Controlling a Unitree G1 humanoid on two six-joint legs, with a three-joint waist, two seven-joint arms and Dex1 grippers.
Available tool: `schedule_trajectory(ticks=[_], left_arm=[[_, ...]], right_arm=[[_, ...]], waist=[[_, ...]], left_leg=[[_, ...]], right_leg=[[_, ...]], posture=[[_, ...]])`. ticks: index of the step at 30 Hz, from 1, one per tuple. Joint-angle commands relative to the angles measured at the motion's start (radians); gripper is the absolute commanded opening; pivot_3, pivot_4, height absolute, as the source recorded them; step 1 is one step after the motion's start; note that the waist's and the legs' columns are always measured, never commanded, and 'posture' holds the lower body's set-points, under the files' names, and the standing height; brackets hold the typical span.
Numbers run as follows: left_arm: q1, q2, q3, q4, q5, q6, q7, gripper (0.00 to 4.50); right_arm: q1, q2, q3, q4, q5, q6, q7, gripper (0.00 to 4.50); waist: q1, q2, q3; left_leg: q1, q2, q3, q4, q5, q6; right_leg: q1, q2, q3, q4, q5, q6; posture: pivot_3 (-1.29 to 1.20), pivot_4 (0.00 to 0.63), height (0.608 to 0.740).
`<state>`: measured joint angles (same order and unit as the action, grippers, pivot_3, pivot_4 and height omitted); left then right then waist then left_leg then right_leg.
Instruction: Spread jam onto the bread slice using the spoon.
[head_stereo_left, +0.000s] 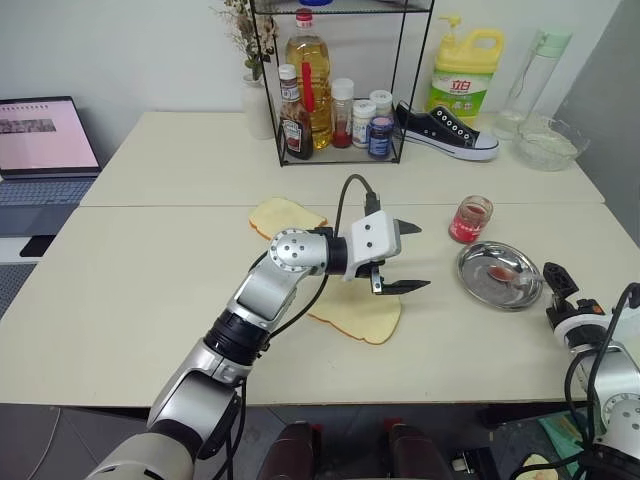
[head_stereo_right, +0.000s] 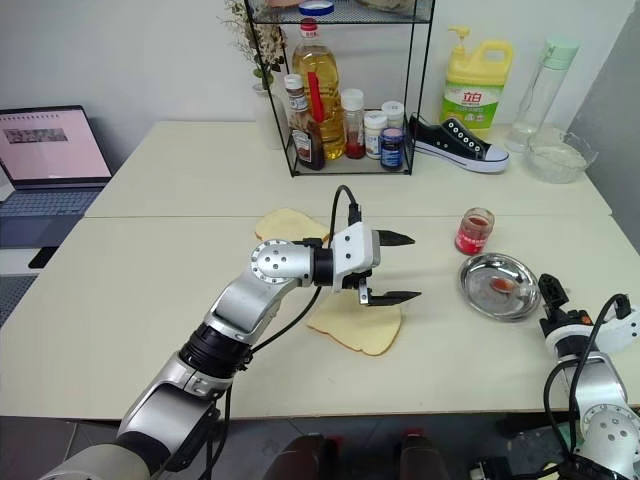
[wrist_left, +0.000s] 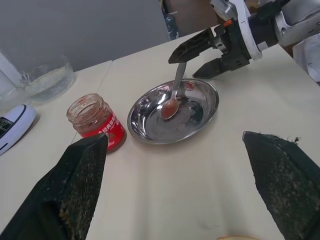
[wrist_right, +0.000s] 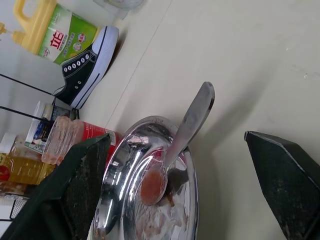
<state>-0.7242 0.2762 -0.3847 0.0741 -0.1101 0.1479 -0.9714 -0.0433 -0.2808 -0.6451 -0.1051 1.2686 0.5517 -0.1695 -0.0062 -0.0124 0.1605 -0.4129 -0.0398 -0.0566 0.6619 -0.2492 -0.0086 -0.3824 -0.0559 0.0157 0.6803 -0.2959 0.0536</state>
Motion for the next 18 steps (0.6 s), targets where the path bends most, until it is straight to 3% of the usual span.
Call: schedule_trajectory(ticks=[1, 18], left_arm=[[-0.020, -0.009, 0.010, -0.044, 0.002, -0.004, 0.006, 4.48], [-0.039, -0.009, 0.011, -0.040, 0.009, 0.000, 0.000, 4.48]], right_arm=[[-0.040, -0.013, -0.010, 0.039, -0.032, -0.033, 0.042, 4.50], [-0.118, 0.009, -0.019, 0.172, -0.115, -0.090, 0.125, 4.50]], waist=[[-0.001, 0.000, 0.000], [-0.003, 0.000, 0.000]], left_leg=[[0.000, 0.000, 0.000, 0.000, 0.000, 0.000], [0.000, 0.000, 0.000, 0.000, 0.000, 0.000]], right_leg=[[0.000, 0.000, 0.000, 0.000, 0.000, 0.000], [0.000, 0.000, 0.000, 0.000, 0.000, 0.000]], posture=[[0.00, 0.150, 0.740], [0.00, 0.150, 0.740]])
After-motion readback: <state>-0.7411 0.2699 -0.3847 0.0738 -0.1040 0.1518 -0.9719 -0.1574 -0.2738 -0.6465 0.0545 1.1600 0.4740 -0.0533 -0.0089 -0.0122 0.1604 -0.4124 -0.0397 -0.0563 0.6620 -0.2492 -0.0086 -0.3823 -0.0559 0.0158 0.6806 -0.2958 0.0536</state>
